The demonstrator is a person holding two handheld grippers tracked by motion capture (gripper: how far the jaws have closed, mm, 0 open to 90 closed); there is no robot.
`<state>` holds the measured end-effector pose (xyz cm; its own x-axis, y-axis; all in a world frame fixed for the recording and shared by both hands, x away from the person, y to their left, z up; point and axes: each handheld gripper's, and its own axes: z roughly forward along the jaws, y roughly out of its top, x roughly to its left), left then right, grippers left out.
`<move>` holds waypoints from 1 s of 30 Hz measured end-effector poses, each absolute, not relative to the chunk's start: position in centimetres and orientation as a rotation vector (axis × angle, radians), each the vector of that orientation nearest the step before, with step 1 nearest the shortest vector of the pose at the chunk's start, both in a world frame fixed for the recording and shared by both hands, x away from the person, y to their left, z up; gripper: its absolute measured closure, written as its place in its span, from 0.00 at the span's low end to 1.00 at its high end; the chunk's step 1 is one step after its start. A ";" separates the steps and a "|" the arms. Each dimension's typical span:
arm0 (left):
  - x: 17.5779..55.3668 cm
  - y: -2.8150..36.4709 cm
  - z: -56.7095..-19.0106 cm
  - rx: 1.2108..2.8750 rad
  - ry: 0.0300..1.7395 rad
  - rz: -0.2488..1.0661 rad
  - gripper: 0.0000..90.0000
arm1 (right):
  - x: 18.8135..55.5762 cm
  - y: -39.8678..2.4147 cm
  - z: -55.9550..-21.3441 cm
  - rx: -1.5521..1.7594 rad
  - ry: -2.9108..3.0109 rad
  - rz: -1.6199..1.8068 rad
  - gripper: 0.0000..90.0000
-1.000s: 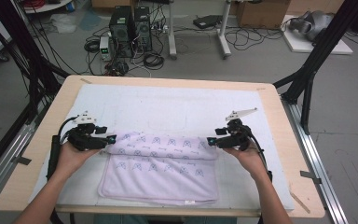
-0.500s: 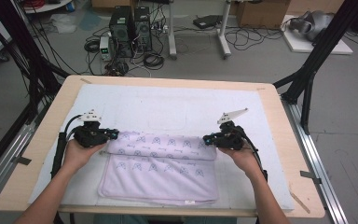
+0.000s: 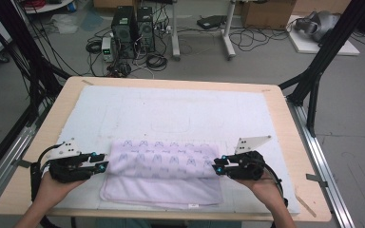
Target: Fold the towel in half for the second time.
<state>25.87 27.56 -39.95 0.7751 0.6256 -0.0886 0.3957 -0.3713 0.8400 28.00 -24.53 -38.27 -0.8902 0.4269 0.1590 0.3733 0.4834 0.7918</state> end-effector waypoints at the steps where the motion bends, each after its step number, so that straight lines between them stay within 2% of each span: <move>1: 25.9 27.4 -40.0 2.011 0.776 0.309 0.63 | 28.0 -24.6 -38.2 0.723 2.640 1.393 0.77; 2: 25.9 27.3 -40.1 2.017 0.779 0.312 0.60 | 28.1 -24.6 -38.2 0.731 2.634 1.384 0.77; 6: 26.0 26.5 -40.7 2.039 0.762 0.305 0.60 | 28.3 -23.7 -39.3 0.717 2.663 1.301 0.74; 11: 26.0 25.2 -41.6 2.103 0.721 0.275 0.71 | 28.0 -22.9 -41.3 0.707 2.708 1.231 0.73; 13: 26.1 24.8 -41.8 2.131 0.702 0.266 0.80 | 27.9 -22.9 -41.9 0.698 2.714 1.210 0.75; 16: 26.3 24.5 -42.3 2.184 0.712 0.265 0.83 | 27.9 -22.8 -42.6 0.702 2.728 1.170 0.75; 20: 26.4 24.2 -43.2 2.233 0.711 0.254 0.81 | 28.1 -22.6 -43.4 0.702 2.738 1.145 0.74; 21: 26.3 24.1 -43.4 2.232 0.703 0.254 0.87 | 28.1 -22.6 -43.5 0.692 2.733 1.145 0.78; 22: 26.2 24.1 -43.4 2.228 0.699 0.265 0.92 | 28.1 -22.6 -43.6 0.688 2.742 1.151 0.88; 24: 26.1 24.4 -43.0 2.209 0.702 0.260 0.95 | 28.0 -22.6 -43.4 0.659 2.756 1.160 0.97; 29: 25.3 25.5 -41.4 2.144 0.692 0.257 0.95 | 26.9 -23.0 -41.5 0.587 2.755 1.229 0.98; 30: 25.2 25.6 -41.1 2.134 0.691 0.255 0.91 | 26.6 -23.3 -41.0 0.576 2.744 1.259 0.98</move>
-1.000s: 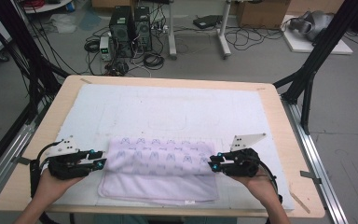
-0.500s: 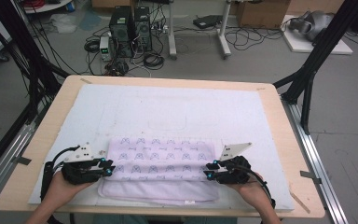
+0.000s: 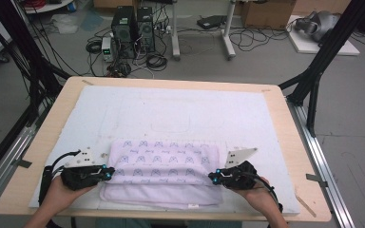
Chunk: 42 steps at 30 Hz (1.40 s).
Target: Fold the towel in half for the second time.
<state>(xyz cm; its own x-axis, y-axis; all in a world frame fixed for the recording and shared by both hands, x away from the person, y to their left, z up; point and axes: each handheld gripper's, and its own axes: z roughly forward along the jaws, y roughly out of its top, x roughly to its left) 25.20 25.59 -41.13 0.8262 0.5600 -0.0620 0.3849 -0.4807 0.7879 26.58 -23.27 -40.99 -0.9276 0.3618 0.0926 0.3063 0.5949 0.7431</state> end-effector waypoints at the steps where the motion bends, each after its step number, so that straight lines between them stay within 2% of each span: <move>1: 25.0 25.8 -40.8 2.117 0.701 0.255 0.85 | 26.4 -23.5 -40.7 0.567 2.739 1.280 0.97; 2: 24.9 25.9 -40.6 2.103 0.702 0.258 0.77 | 26.2 -23.7 -40.3 0.557 2.741 1.312 0.97; 5: 24.6 26.2 -40.0 2.091 0.700 0.277 0.69 | 26.0 -24.3 -39.7 0.563 2.726 1.319 0.89; 11: 24.9 24.9 -41.1 2.140 0.667 0.239 0.82 | 26.7 -23.8 -40.6 0.589 2.717 1.250 0.82; 14: 25.3 24.3 -41.9 2.185 0.664 0.237 0.82 | 27.2 -22.9 -41.8 0.593 2.764 1.209 0.75; 18: 25.4 24.3 -43.2 2.263 0.669 0.242 0.81 | 27.2 -22.6 -42.8 0.593 2.785 1.178 0.74; 20: 25.4 24.6 -43.5 2.236 0.677 0.232 0.80 | 27.2 -22.6 -43.2 0.599 2.793 1.158 0.74; 23: 25.3 24.4 -43.6 2.231 0.675 0.238 0.85 | 27.1 -22.5 -43.7 0.609 2.780 1.175 0.78; 25: 25.4 24.4 -43.6 2.223 0.680 0.225 0.95 | 27.1 -22.5 -43.7 0.602 2.780 1.174 0.93; 26: 25.5 24.5 -43.5 2.219 0.684 0.217 0.97 | 27.2 -22.5 -43.7 0.598 2.789 1.179 0.97; 34: 24.9 25.7 -41.3 2.154 0.678 0.243 0.98 | 27.1 -23.0 -41.0 0.570 2.757 1.228 0.98; 42: 22.4 26.2 -39.9 2.155 0.632 0.243 0.98 | 24.4 -23.7 -38.1 0.504 2.740 1.303 0.98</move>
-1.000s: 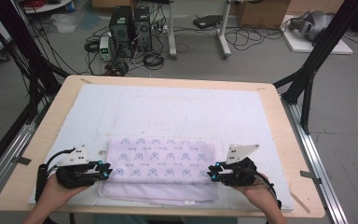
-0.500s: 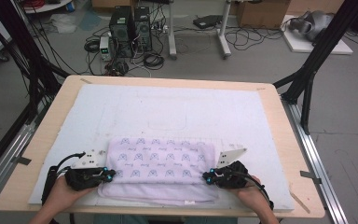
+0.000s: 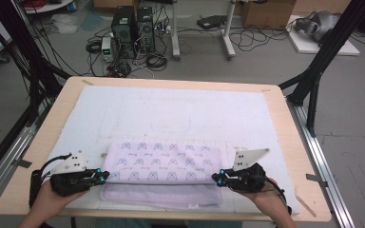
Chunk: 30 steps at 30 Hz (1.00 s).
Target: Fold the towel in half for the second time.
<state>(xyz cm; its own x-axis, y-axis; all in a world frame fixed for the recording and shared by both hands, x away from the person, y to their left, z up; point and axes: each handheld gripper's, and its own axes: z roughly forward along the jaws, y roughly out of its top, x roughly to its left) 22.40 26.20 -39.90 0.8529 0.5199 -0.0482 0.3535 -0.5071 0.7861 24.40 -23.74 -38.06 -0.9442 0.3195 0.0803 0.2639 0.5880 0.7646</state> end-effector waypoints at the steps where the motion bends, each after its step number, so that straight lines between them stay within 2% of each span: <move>1: 21.9 26.3 -40.1 2.164 0.630 0.229 0.98 | 24.0 -23.8 -38.2 0.495 2.759 1.310 0.98; 6: 20.2 26.4 -41.5 2.178 0.614 0.171 0.97 | 22.3 -23.5 -40.0 0.458 2.866 1.328 0.95; 7: 20.2 26.5 -41.6 2.179 0.612 0.168 0.94 | 22.3 -23.6 -40.2 0.451 2.875 1.342 0.94; 8: 20.4 26.5 -41.7 2.174 0.630 0.174 0.85 | 22.4 -23.7 -40.3 0.450 2.867 1.356 0.91; 9: 20.6 26.5 -41.6 2.170 0.630 0.184 0.81 | 22.7 -23.8 -40.3 0.469 2.852 1.383 0.89; 12: 21.6 26.4 -41.2 2.148 0.636 0.210 0.76 | 23.5 -23.8 -39.9 0.499 2.809 1.384 0.85; 16: 23.7 26.0 -40.9 2.121 0.670 0.247 0.75 | 25.6 -23.7 -39.6 0.568 2.743 1.315 0.78; 21: 26.8 25.6 -40.9 2.064 0.754 0.319 0.71 | 29.1 -23.9 -39.6 0.688 2.637 1.259 0.64; 27: 30.3 25.7 -41.5 2.041 0.869 0.418 0.60 | 32.2 -24.3 -40.7 0.799 2.582 1.236 0.48; 30: 31.7 25.6 -42.4 2.051 0.909 0.384 0.52 | 33.3 -24.3 -41.6 0.863 2.601 1.209 0.43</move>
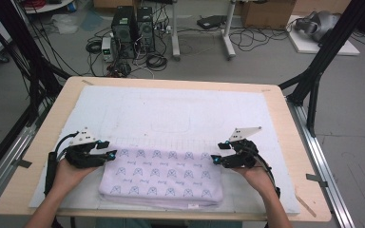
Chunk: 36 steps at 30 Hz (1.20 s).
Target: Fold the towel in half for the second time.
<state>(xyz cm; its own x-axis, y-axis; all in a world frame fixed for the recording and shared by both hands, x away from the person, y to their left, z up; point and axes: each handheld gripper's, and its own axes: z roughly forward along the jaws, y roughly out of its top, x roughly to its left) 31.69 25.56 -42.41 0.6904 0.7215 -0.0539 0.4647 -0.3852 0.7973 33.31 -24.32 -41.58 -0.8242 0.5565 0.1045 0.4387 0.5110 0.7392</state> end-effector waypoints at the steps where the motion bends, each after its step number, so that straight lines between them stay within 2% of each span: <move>1: 32.1 25.4 -42.6 2.068 0.922 0.371 0.49 | 33.5 -24.2 -41.9 0.878 2.611 1.197 0.41; 3: 32.6 25.1 -43.0 2.071 0.928 0.340 0.47 | 34.0 -24.1 -42.5 0.898 2.627 1.189 0.41; 5: 32.9 25.0 -43.4 2.095 0.917 0.282 0.57 | 34.4 -24.0 -43.1 0.912 2.643 1.217 0.45; 7: 32.9 24.8 -43.6 2.122 0.895 0.242 0.79 | 34.5 -23.9 -43.7 0.905 2.676 1.248 0.64; 8: 32.8 24.7 -43.6 2.132 0.886 0.250 0.85 | 34.4 -23.8 -43.9 0.882 2.678 1.262 0.73; 10: 32.5 24.3 -43.4 2.132 0.881 0.291 0.90 | 34.1 -23.4 -43.8 0.842 2.687 1.253 0.89; 11: 32.5 24.2 -43.3 2.131 0.885 0.311 0.90 | 34.2 -23.4 -43.7 0.819 2.677 1.254 0.91; 18: 34.8 23.9 -41.8 2.045 0.930 0.372 0.92 | 35.8 -24.1 -41.5 0.849 2.557 1.251 0.91; 28: 42.8 21.2 -37.9 1.982 0.987 0.527 0.92 | 42.9 -24.9 -36.9 0.875 2.450 1.166 0.90; 29: 43.4 21.1 -37.9 1.979 1.003 0.545 0.90 | 43.6 -25.0 -36.8 0.897 2.432 1.184 0.84; 30: 44.0 21.0 -38.0 1.997 1.036 0.560 0.80 | 44.2 -25.2 -36.9 0.907 2.397 1.197 0.71; 31: 44.3 21.0 -38.3 2.010 1.068 0.558 0.69 | 44.7 -25.3 -37.1 0.950 2.377 1.195 0.67; 32: 44.4 21.2 -38.6 2.012 1.085 0.543 0.64 | 45.0 -25.4 -37.3 0.988 2.387 1.206 0.65; 36: 43.0 21.9 -39.4 2.033 1.053 0.505 0.61 | 43.9 -25.4 -38.3 0.966 2.433 1.201 0.63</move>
